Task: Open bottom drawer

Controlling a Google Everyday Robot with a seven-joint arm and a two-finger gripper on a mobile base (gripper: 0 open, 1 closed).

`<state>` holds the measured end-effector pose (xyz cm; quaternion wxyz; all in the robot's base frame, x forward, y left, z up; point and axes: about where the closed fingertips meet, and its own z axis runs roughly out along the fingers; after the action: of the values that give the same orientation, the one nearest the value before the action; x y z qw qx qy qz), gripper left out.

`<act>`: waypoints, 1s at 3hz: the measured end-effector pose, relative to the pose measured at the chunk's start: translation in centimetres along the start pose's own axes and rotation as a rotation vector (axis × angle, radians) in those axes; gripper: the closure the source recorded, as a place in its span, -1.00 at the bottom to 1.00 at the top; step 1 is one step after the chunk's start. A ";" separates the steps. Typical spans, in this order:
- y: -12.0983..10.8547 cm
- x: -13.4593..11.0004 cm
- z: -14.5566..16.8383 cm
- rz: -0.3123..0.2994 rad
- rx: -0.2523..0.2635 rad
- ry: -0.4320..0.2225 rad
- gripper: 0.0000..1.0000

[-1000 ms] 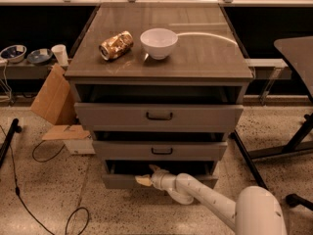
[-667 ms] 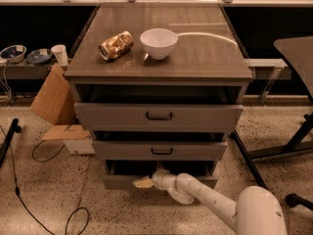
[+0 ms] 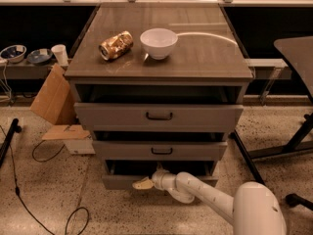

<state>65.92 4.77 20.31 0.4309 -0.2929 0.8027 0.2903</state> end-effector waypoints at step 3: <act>5.6 2.8 0.2 -0.204 -0.289 0.297 -1.00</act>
Offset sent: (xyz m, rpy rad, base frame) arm -0.0535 0.0230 -0.0149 -0.2332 0.1259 0.4630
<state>60.77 8.01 19.01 0.2887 -0.4706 0.7737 0.3107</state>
